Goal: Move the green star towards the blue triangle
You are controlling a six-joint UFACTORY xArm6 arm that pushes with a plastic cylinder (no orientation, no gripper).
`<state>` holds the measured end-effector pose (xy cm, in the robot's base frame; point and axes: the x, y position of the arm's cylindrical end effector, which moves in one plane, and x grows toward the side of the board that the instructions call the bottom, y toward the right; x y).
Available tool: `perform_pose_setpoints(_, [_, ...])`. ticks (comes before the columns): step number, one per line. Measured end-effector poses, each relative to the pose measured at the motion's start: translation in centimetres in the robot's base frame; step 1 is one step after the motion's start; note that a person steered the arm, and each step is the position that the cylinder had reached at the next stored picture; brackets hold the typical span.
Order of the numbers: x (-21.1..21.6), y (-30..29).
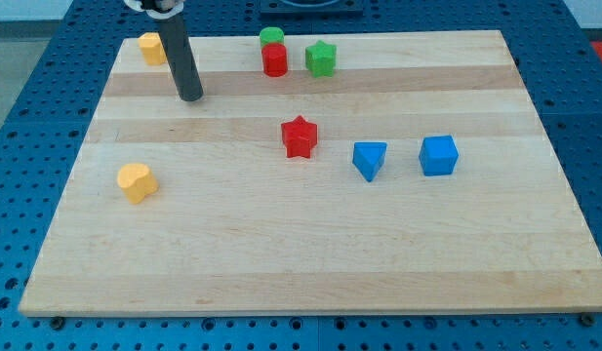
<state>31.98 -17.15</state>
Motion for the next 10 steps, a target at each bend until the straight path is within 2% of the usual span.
perform_pose_setpoints(2, [0.0,0.0])
perform_pose_setpoints(5, [-12.1,6.2])
perform_pose_setpoints(6, [-12.8,7.7])
perform_pose_setpoints(7, [-11.7,14.8])
perform_pose_setpoints(8, [-6.3,21.0])
perform_pose_setpoints(10, [0.6,22.4])
